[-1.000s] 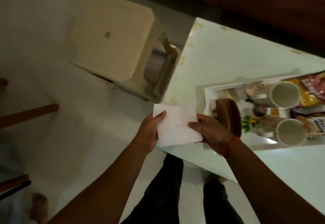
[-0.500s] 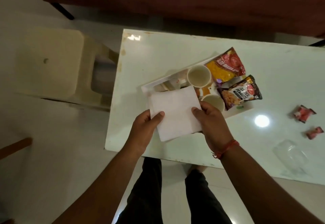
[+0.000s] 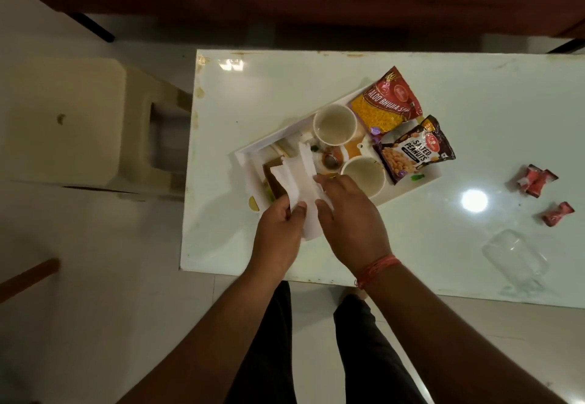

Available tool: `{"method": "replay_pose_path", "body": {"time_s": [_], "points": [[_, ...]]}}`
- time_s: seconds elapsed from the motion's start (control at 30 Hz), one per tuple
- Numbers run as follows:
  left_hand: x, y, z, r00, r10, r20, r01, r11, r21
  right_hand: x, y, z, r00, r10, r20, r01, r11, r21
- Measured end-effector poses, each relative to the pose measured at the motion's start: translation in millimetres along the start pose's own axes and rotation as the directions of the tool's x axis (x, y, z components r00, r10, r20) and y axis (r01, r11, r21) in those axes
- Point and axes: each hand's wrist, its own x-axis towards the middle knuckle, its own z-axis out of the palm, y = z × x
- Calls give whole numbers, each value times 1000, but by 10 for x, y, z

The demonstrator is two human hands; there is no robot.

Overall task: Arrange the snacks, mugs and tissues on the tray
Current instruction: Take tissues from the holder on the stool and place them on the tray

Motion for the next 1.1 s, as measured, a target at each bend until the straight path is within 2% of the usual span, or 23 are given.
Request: {"method": "replay_pose_path", "body": {"time_s": [0.13, 0.27, 0.33, 0.43, 0.5, 0.63, 0.77, 1.0, 1.1], "points": [[2, 6, -32, 1000, 17, 16, -16, 999, -29, 36, -77, 105, 994, -45, 101, 57, 992, -117], [30, 10, -107, 999, 3, 35, 0, 996, -84, 76, -158, 183, 985, -88, 146, 115, 976, -184], [47, 17, -139, 997, -66, 49, 75, 971, -228, 84, -197, 208, 976, -117, 181, 157, 962, -224], [88, 13, -201, 977, -199, 79, 211, 828, -519, 58, -273, 229, 966, -155, 207, 205, 947, -246], [104, 18, -256, 961, -263, 89, 264, 765, -588, 11, -332, 235, 963, -169, 211, 221, 942, -254], [158, -5, -348, 943, -330, 48, 310, 815, -489, -133, -366, 296, 942, -183, 281, 277, 898, -342], [194, -30, -390, 930, -367, 15, 348, 868, -353, -200, -369, 443, 963, -176, 206, 248, 880, -406], [303, -23, -493, 932, -343, -113, 320, 929, -185, -182, -339, 595, 965, -243, 100, 261, 929, -262], [446, 41, -540, 941, -289, -175, 273, 956, -111, -194, -298, 626, 967, -248, 59, 255, 946, -202]]}}
